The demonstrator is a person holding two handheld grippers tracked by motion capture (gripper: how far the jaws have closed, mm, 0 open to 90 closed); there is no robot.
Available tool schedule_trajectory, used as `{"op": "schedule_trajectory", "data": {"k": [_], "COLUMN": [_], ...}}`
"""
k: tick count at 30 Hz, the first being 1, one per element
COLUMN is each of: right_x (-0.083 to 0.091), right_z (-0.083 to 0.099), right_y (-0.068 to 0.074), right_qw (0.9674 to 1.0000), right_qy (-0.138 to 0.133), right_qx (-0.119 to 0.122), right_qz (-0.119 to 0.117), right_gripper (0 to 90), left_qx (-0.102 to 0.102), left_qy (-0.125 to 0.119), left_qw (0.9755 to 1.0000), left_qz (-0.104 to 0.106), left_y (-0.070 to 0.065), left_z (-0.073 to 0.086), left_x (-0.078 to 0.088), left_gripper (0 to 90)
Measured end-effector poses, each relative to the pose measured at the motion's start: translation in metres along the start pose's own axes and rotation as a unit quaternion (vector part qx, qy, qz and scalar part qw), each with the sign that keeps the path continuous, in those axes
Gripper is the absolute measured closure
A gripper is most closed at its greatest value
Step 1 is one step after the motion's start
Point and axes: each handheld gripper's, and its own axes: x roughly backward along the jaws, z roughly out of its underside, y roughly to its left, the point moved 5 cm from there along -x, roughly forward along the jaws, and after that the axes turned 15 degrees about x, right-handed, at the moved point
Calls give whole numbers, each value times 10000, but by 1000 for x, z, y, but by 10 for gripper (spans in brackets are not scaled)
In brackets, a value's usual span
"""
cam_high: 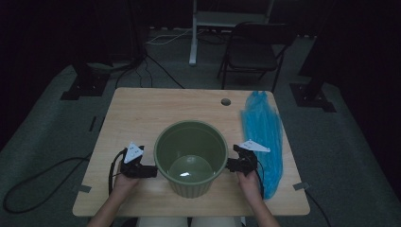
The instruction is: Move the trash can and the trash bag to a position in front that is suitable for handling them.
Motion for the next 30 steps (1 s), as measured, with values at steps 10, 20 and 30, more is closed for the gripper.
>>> {"op": "schedule_trajectory", "data": {"k": [10,20,30], "right_x": [7,37,39], "right_z": [-8,-2,45], "right_y": [-24,-116,-190], "right_qw": [9998,9939,9755], "right_qy": [51,30,923], "right_qx": [102,-469,-954], "right_qz": [177,994,1753], "right_gripper": [128,128,146], "left_qx": [-117,18,243], "left_qy": [-12,-18,-77], "left_qw": [9999,9992,9977], "left_qz": [-46,-400,-621], "left_y": [5,37,61], "left_z": [4,21,36], "left_x": [4,25,40], "left_gripper": [15,15,15]}}
